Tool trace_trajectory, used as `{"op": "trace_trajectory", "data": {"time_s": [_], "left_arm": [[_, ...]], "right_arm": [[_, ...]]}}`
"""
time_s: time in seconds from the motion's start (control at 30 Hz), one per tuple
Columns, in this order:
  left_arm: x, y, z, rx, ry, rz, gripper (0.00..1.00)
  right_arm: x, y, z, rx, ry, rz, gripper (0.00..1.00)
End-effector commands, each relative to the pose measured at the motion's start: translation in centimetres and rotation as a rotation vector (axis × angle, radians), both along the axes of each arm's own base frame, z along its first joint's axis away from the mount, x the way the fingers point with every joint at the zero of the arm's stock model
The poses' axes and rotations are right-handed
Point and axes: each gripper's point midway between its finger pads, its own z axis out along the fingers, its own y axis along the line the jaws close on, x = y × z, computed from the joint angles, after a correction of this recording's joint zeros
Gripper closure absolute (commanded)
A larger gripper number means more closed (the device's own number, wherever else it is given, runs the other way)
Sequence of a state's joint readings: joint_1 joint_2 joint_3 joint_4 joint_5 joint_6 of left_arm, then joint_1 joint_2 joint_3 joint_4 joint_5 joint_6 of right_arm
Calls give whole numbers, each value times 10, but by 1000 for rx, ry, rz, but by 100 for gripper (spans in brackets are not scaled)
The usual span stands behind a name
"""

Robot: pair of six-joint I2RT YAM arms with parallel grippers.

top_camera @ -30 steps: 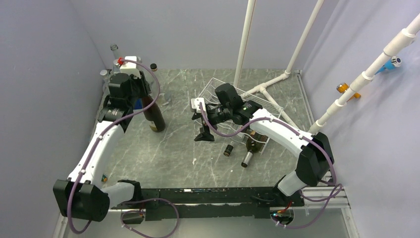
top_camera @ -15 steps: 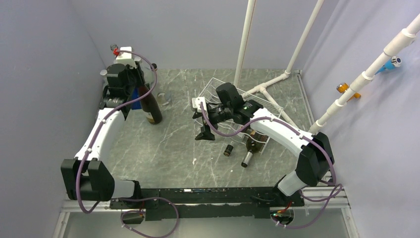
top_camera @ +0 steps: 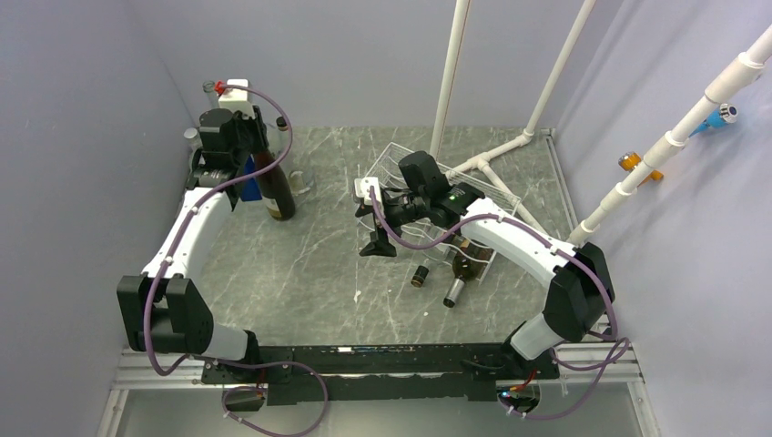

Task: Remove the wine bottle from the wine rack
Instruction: Place the wine bottle at the center of the board.

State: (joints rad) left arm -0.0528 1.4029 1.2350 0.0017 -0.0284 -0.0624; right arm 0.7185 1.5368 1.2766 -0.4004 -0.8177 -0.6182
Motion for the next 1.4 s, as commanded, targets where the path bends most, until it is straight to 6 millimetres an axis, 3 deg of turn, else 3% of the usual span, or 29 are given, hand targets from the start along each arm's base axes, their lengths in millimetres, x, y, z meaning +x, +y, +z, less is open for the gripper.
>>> {"op": "trace_trajectory", "data": {"time_s": [0.0,0.13,0.23,0.4,0.67,0.8,1.0,1.2,1.37], "left_arm": [[-1,1,117,18,-351,-13,100],[-3,2,107,34,-330,-13,95],[-4,3,99,34,-313,-4,73],[-9,5,97,14,-311,10,49],[-21,5,101,1,-311,7,32],[-34,3,112,-12,-323,-4,24],[-68,-6,124,-55,-353,-54,1],[-108,-33,132,-124,-378,-205,1],[-139,-52,125,-210,-344,-305,1]], "right_arm": [[-3,0,14,46,-34,27,0],[-3,0,14,46,-31,28,0],[-3,0,13,47,-30,30,0],[-3,0,14,47,-31,27,0],[-3,-1,13,46,-28,28,0],[-3,-2,15,49,-30,26,0],[-1,-9,21,62,-28,30,0],[-9,-25,33,111,-13,88,1],[-16,-40,44,148,-14,107,1]]}}
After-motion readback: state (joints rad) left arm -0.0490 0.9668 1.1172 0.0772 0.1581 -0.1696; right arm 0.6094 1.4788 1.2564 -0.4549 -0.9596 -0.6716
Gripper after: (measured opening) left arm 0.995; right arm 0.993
